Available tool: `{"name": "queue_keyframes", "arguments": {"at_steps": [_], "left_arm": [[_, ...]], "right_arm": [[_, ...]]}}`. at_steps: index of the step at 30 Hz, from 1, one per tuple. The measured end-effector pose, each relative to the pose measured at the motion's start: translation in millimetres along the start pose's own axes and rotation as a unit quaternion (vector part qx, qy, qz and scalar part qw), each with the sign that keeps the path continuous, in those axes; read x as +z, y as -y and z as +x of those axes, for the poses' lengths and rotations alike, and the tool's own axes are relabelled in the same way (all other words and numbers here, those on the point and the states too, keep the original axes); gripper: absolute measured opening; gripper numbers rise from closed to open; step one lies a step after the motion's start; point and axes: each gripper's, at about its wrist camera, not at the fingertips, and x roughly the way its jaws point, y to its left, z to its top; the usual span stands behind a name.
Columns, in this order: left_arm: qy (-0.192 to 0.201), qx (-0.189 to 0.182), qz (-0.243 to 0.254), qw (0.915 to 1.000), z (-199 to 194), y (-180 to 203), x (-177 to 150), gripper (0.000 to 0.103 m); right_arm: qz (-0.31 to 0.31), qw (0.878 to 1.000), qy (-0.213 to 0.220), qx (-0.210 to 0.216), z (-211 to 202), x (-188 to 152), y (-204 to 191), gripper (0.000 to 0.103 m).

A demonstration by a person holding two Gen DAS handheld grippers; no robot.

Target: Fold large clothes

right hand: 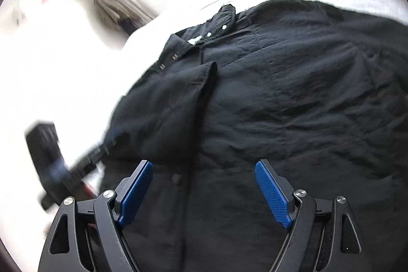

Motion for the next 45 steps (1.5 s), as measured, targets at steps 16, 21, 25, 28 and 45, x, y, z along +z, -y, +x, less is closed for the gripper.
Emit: {"name": "queue_keyframes", "arguments": {"at_steps": [16,21,25,28,45], "left_arm": [[0.093,0.118,-0.132,0.9798,-49,-114,-8,0.073],[0.086,0.086,-0.133,0.9836,-27,-113,-14,0.049],[0.024,0.092,-0.118,0.9885,2,-105,-21,0.049],[-0.004,0.114,-0.101,0.9883,14,-95,-24,0.049],[-0.030,0.150,-0.089,0.9842,-24,-35,-15,0.102]], "right_arm": [[0.070,0.993,-0.040,0.088,96,14,-8,0.011],[-0.055,0.993,0.077,0.066,55,29,-53,0.011],[-0.106,0.991,0.075,-0.022,66,30,-49,0.011],[-0.067,0.996,0.002,-0.065,99,27,-16,0.013],[0.027,0.993,0.084,-0.073,-40,28,36,0.090]]}}
